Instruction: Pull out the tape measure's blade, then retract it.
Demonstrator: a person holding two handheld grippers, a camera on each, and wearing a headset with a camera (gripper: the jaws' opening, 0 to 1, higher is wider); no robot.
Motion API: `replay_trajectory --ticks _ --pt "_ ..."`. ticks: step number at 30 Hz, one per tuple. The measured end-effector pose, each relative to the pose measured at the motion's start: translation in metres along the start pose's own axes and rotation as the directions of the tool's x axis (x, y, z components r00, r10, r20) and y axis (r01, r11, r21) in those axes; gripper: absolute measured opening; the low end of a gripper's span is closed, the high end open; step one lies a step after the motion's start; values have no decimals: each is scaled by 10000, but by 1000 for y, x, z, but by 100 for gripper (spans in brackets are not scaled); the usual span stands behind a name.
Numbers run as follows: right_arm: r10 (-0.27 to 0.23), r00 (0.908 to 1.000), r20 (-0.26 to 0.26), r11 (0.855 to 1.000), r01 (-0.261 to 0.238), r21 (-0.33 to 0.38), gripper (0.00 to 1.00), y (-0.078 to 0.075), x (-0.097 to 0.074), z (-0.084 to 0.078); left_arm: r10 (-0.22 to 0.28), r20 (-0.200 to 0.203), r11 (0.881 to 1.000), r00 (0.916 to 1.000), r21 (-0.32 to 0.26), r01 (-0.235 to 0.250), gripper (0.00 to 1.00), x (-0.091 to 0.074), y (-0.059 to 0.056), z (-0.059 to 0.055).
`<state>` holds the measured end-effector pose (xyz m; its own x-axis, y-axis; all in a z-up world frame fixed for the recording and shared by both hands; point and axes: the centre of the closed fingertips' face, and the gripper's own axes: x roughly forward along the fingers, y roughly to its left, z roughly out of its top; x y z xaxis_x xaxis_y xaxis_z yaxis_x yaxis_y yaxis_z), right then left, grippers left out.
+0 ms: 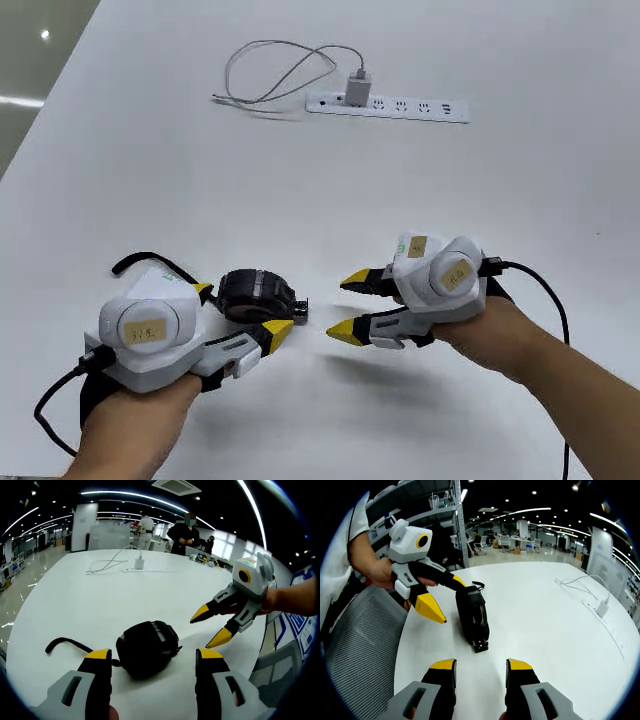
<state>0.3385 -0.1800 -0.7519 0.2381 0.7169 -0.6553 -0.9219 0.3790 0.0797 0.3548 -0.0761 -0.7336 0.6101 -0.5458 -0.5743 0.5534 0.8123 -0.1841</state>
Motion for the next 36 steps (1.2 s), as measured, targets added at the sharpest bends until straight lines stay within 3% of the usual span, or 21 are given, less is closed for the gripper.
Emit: replay_trajectory --ticks 16,25,36 --pt "-1133 9935 87 9897 1120 889 48 15 -48 -33 -888 154 9926 9959 851 871 69 -43 11 -11" --pt "-1714 9851 115 9790 1690 1139 53 15 -73 -40 -1051 -204 9818 9943 1571 1070 69 -58 12 -17" --pt "-1967 9805 1 9711 1948 1381 62 27 -94 -54 -1215 -461 9782 9915 1638 1275 76 -76 16 -27"
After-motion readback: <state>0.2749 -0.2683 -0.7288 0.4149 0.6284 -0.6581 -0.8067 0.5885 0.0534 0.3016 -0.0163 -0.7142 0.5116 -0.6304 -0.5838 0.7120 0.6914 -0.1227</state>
